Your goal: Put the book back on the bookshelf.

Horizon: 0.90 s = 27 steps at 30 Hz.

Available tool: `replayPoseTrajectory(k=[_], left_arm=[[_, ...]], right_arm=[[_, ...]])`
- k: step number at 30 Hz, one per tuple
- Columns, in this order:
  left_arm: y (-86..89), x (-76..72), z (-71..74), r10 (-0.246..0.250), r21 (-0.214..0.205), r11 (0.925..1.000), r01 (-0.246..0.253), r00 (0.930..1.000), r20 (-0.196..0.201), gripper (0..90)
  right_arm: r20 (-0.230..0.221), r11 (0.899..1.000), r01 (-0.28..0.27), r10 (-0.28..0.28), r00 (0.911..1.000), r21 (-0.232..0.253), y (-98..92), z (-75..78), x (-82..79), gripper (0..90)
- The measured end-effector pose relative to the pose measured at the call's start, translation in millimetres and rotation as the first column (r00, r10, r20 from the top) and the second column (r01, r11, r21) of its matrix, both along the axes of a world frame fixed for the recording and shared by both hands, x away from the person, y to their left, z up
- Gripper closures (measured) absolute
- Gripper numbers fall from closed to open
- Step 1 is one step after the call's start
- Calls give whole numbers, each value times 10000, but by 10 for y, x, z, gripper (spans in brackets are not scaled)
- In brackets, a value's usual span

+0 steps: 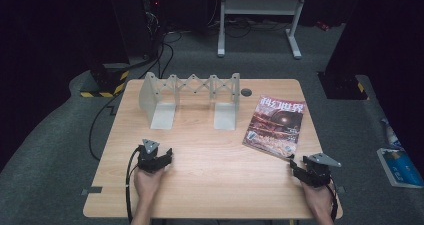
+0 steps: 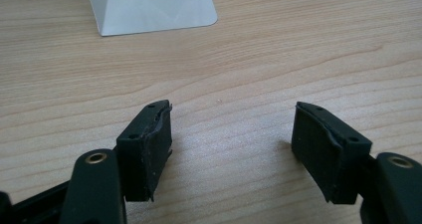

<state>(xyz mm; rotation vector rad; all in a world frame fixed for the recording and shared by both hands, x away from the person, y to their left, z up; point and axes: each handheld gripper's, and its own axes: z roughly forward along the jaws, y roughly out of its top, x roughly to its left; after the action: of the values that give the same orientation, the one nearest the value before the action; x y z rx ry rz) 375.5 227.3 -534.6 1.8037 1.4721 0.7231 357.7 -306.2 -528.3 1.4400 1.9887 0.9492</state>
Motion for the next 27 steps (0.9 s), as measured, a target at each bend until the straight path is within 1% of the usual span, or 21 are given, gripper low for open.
replayPoseTrajectory(k=[1, 2, 4, 7, 9, 11, 12, 14, 15, 16, 18, 22, 23, 24, 25, 26, 27], left_arm=[[1, 0, 0, 1, -14, 10000, -1, 10000, 1, 322], [2, 1, -1, -5, -48, 10000, 5, 10000, 8, 322], [5, 3, -1, -8, -79, 10000, 8, 10000, 8, 322], [12, 5, -1, -13, -141, 9999, 13, 10000, 12, 322], [8, 5, -1, -26, -111, 9999, 27, 10000, 9, 321], [8, 5, -1, -26, -111, 9999, 26, 10000, 11, 321], [9, 5, 0, -27, -120, 9999, 27, 10000, 6, 322], [8, 5, -1, -24, -113, 9999, 24, 10000, 9, 322], [6, 5, -1, -17, -98, 10000, 17, 10000, 11, 323], [6, 5, -1, -17, -98, 10000, 17, 10000, 11, 323], [5, 5, -1, -11, -93, 10000, 11, 10000, 12, 323], [1, 1, 0, -50, 25, 10000, 50, 10000, 4, 323], [-2, -1, 1, -73, 76, 9999, 73, 10000, 0, 322], [-2, -1, 1, -73, 76, 9999, 73, 10000, 0, 322], [1, -1, 2, -90, 90, 9999, 91, 10000, -18, 322], [1, -1, 1, -85, 88, 9999, 85, 10000, -10, 322], [1, -1, 2, -93, 98, 9999, 93, 10000, -20, 321]], right_arm=[[33, 10000, -70, 70, 10000, -32, -2, 1, 3, 425], [39, 9999, -90, 89, 10000, 56, 4, 5, -2, 427], [53, 9999, -81, 81, 10000, 69, 4, 8, -7, 435], [246, 10000, -63, 61, 9997, 72, 5, 13, -21, 450], [297, 9996, -270, 266, 9992, 111, 12, 21, -30, 440], [303, 9994, -276, 270, 9992, 185, 18, 26, -35, 438], [436, 9990, -338, 325, 9985, 303, 18, 36, -40, 431], [474, 9988, -345, 328, 9983, 362, 14, 42, -42, 429], [564, 9979, -311, 279, 9980, 569, -5, 53, -46, 426], [564, 9979, -311, 279, 9980, 569, -5, 53, -46, 426], [559, 9963, -263, 217, 9982, 819, -12, 55, -38, 424], [391, 9968, -285, 256, 9989, 744, 25, 50, 3, 420], [449, 9977, -288, 261, 9986, 609, 55, 53, 9, 419], [449, 9977, -288, 261, 9986, 609, 55, 53, 9, 419], [602, 9974, -237, 196, 9980, 678, 68, 68, 20, 414], [602, 9974, -237, 196, 9980, 678, 68, 68, 20, 414], [714, 9970, -174, 120, 9974, 753, 73, 98, 39, 405]])
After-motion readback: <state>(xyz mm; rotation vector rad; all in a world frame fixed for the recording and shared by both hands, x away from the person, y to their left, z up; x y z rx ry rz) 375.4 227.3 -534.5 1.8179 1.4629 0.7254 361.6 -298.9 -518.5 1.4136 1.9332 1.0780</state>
